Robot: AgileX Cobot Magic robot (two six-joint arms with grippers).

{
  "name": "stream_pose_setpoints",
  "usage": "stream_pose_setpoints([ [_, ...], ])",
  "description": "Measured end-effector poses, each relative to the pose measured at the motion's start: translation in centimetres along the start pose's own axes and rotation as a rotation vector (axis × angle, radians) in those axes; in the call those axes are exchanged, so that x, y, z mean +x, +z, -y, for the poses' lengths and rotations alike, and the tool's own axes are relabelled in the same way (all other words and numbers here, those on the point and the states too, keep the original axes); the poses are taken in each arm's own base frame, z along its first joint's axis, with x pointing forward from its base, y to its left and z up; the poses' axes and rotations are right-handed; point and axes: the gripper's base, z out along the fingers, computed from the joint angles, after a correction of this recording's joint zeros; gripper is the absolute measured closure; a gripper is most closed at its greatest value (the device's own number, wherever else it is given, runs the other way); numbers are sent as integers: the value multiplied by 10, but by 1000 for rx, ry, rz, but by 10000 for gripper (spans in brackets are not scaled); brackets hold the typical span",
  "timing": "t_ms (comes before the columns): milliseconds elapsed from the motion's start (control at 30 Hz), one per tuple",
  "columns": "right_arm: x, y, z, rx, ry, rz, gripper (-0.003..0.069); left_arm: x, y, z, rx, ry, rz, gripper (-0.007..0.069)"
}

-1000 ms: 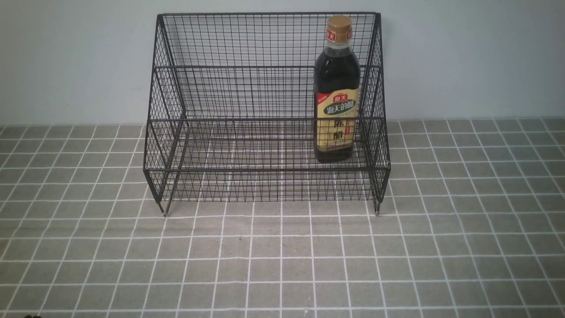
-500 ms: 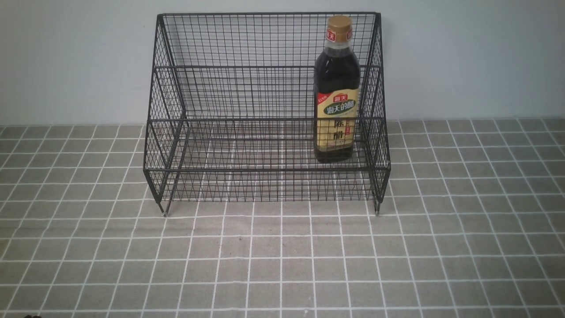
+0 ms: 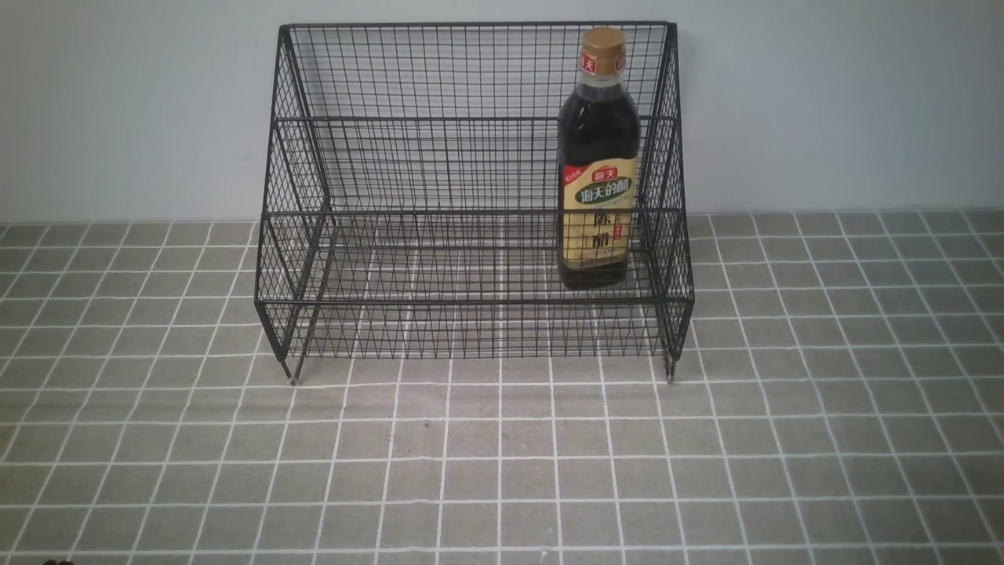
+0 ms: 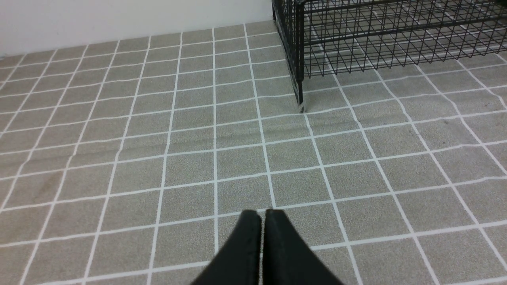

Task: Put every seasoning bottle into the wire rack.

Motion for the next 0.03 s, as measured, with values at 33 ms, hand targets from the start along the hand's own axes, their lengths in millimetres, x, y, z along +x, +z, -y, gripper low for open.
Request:
stream_pose_setpoints([
  [33,0,0,0,0,0,0,670,0,0,0,0,0,0,631],
])
